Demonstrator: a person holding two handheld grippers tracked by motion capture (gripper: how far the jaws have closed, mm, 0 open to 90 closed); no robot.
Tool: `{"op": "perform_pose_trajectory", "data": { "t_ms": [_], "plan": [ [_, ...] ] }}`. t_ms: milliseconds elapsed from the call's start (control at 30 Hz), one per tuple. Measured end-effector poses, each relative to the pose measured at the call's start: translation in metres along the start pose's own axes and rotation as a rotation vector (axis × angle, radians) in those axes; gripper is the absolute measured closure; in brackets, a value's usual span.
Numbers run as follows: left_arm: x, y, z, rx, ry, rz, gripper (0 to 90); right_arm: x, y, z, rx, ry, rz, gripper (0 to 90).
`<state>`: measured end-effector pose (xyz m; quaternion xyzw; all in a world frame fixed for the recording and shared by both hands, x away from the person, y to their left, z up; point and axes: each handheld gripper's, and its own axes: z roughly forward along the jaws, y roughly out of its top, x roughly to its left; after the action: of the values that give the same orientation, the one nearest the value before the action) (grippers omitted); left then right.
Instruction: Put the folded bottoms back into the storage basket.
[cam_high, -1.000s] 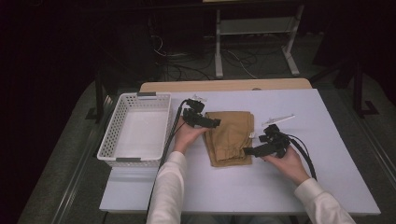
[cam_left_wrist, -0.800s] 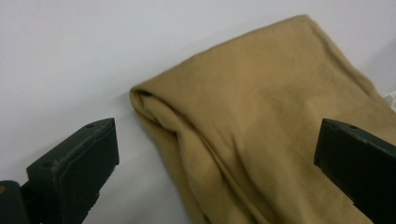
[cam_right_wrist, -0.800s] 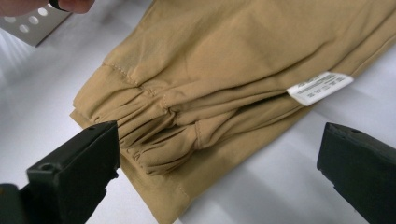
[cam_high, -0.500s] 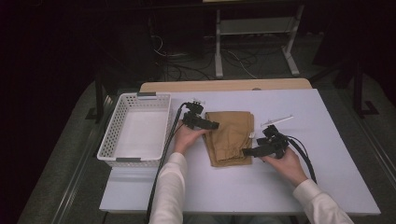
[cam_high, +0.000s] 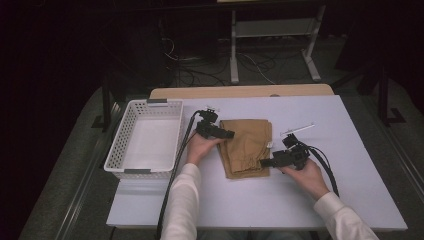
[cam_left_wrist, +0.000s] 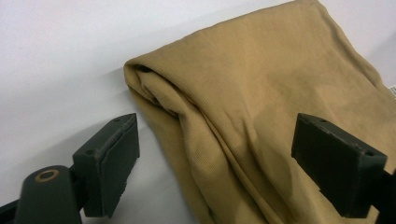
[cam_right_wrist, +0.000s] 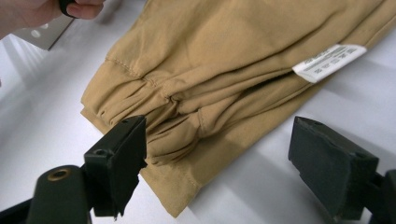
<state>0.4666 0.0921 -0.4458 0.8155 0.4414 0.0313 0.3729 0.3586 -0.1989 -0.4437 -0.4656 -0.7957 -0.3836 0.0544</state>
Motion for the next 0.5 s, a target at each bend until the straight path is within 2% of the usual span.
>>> {"op": "perform_pose_trajectory", "data": {
  "t_ms": [233,367,400,500],
  "plan": [
    [-0.0015,0.0,0.0007,-0.007,-0.017,0.0,27.1,0.0,0.0,0.0031,0.02,0.008,0.025,23.2],
    [-0.0016,0.0001,-0.0003,0.0,0.0,0.003,37.8,0.0019,0.0007,0.0044,0.032,0.023,0.052,26.9],
    [-0.0016,0.0001,-0.0007,0.003,0.003,0.003,42.3,0.0036,0.002,0.0059,0.053,0.047,0.062,29.6],
    [-0.0012,0.0002,-0.0015,0.009,0.007,0.009,46.7,0.0063,0.0031,0.0075,0.064,0.04,0.064,32.2]
  ]
}}
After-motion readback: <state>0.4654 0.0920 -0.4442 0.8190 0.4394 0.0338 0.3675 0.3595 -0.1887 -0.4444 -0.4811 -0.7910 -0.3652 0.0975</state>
